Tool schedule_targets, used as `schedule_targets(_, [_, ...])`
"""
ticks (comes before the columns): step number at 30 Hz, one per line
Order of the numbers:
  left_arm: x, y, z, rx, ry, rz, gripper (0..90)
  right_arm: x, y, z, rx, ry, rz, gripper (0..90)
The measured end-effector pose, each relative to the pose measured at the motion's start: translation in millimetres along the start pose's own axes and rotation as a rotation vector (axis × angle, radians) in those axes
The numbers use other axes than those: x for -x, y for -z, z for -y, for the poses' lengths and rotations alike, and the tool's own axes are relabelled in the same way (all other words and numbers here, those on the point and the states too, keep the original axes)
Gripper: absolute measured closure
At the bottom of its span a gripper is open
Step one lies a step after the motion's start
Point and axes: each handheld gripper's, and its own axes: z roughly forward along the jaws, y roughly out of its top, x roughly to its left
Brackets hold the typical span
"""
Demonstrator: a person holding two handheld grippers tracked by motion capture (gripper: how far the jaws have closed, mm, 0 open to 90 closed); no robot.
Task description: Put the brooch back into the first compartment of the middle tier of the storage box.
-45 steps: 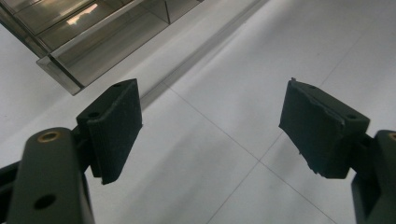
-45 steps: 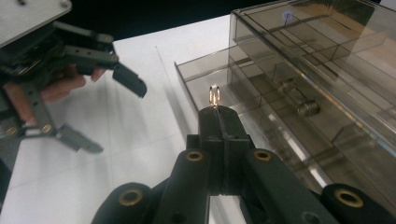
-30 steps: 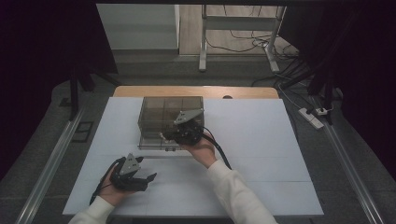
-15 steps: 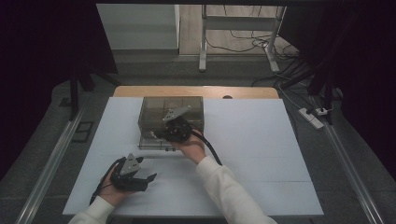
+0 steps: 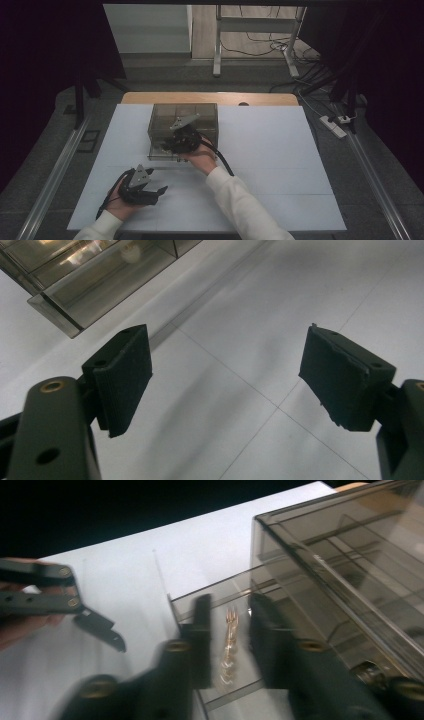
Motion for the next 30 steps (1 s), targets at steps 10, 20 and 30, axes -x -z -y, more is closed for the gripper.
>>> schedule_targets(10, [0.1, 0.3, 0.1, 0.001, 0.002, -0.001, 20.6, -0.1, 13.7, 2.7, 0.003, -0.021, 0.017, 55.8])
schedule_targets(20, [0.2, 0.0, 0.0, -0.002, 0.004, -0.004, 20.5, -1.1, 35.7, 16.7, -0.02, -0.021, 0.049, 46.3])
schedule_targets(30, [-0.1, -0.6, 0.0, -0.004, 0.005, -0.005, 20.5, -4.3, 63.4, 33.1, -0.014, -0.028, 0.078, 41.6])
